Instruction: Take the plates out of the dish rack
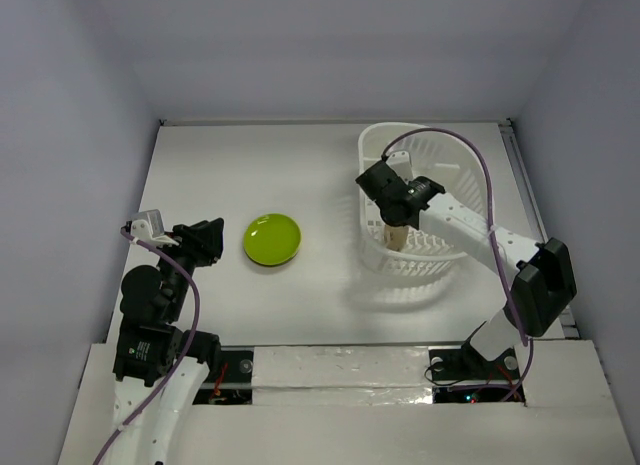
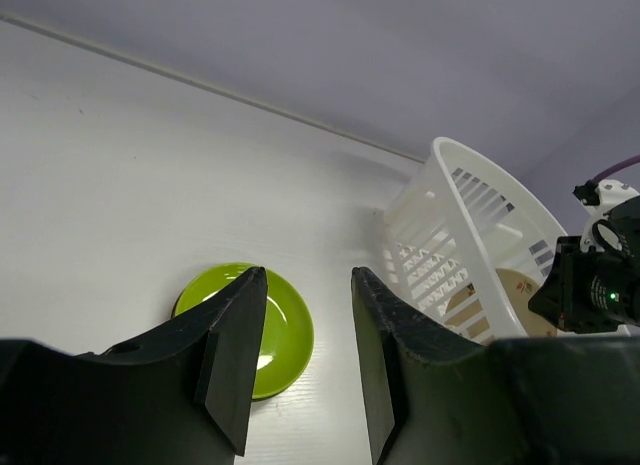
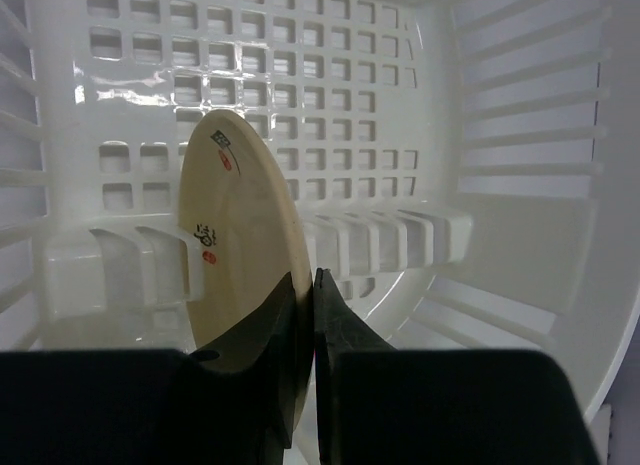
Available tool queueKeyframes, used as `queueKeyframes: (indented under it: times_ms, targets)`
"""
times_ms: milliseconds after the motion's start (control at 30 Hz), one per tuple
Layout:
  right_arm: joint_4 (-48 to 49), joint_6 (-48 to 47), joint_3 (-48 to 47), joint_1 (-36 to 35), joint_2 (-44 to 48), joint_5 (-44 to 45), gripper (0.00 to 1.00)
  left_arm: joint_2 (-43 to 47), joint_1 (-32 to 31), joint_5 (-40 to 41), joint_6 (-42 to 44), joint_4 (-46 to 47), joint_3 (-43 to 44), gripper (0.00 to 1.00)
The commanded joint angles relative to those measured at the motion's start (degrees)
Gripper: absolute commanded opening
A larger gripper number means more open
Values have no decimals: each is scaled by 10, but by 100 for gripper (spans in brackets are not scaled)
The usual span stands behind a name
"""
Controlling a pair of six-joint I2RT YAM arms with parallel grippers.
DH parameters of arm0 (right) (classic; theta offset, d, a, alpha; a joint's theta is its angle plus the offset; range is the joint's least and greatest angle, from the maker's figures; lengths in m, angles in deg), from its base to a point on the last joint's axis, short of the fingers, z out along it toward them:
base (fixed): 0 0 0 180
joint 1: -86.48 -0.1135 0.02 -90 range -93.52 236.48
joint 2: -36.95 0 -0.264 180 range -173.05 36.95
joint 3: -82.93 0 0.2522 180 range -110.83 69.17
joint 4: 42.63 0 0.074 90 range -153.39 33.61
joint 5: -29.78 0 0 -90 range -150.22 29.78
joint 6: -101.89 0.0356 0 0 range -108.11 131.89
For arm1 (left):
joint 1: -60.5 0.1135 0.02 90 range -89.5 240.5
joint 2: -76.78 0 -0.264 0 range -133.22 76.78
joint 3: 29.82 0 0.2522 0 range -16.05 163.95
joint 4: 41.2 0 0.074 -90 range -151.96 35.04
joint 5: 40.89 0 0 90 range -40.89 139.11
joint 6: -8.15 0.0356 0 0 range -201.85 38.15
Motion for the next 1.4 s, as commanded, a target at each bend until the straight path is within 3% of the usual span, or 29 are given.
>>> queueKeyframes:
  times_ms: [0, 500, 767, 1067, 1167, 1300, 1367]
  targets:
    - [-15, -17, -50, -2, 1, 41, 0, 1, 5, -6, -1, 27, 1, 36]
    - [-49, -20, -83, -42, -68, 122, 0, 0, 5, -5, -1, 27, 1, 36]
    - [-103, -8, -170, -42, 11, 167, 0, -3, 5, -6, -1, 28, 1, 36]
    - [-154, 21, -296, -52, 37, 187, 0, -4, 5, -6, -1, 27, 1, 36]
    - [-43, -4, -270, -85, 53, 120, 0, -5, 5, -6, -1, 27, 1, 36]
    - [162, -23, -174, -114, 63, -114, 0, -6, 5, -4, -1, 26, 1, 37]
    - [245, 4, -148, -120, 38, -172, 0, -8, 5, -4, -1, 25, 1, 37]
